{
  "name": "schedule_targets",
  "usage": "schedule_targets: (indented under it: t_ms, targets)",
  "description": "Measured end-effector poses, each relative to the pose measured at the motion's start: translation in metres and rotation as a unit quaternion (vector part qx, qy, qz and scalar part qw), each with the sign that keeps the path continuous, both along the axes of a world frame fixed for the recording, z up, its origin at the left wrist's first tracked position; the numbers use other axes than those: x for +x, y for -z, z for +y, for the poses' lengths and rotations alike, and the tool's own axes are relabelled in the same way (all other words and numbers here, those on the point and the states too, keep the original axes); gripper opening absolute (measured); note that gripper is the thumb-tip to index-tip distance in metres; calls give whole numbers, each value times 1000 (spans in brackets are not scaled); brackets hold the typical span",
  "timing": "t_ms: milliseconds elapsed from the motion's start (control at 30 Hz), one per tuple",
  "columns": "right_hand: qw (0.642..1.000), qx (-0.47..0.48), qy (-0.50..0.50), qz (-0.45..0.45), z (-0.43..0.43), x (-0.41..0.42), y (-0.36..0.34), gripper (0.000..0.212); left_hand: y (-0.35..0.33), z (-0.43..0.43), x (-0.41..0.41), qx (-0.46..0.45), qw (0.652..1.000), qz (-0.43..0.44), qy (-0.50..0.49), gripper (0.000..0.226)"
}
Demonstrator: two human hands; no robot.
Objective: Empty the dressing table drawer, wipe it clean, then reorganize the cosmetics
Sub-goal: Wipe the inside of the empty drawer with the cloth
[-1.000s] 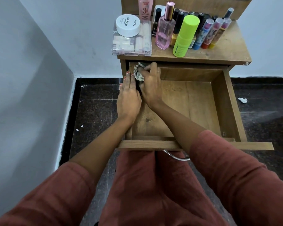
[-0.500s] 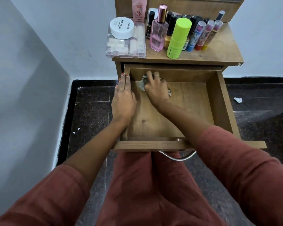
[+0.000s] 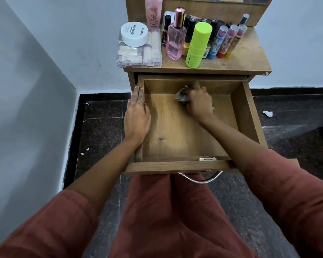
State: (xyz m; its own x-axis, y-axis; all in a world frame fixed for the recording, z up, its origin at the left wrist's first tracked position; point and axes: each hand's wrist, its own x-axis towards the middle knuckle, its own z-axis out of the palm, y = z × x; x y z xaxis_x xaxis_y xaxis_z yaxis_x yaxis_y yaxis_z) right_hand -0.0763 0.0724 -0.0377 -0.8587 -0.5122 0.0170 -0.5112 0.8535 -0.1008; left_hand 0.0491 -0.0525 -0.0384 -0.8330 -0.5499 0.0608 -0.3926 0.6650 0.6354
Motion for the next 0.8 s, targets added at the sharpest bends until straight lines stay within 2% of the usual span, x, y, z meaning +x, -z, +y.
schedule_targets:
  t_ms: [100,200,267,300,367,467,533,633,800]
  targets:
    - [977,-182,-43,-102,-37,14,2,38,0,-2,0,15,1000,17,2,47]
    - [900,-368,36,-231,-68,32,-2,47,0,-4,0,17,1000,24,6,46]
    - [834,-458,88,-293,-77,41,-3,40,0,-5,0,30,999,33,5,46]
    - [813,-482,97,-312,-78,43,-2,36,-1,-5,-1,35,999,36,6,46]
    - [803,-486,92,-332,-79,42,3,36,-2,-8,0,37,999,36,14,46]
    - [818,-451,85,-346,-81,36,8,47,-3,-16,4,23,999,22,42,46]
    - [815,-442,74,-366,-80,31,8,49,-5,-21,8,-2,998,1,70,47]
    - [818,-425,36,-386,-75,26,4,35,-6,-26,10,-53,993,-40,96,48]
    - [831,-372,-31,-412,-57,44,-3,38,-4,-37,9,-122,979,-83,137,48]
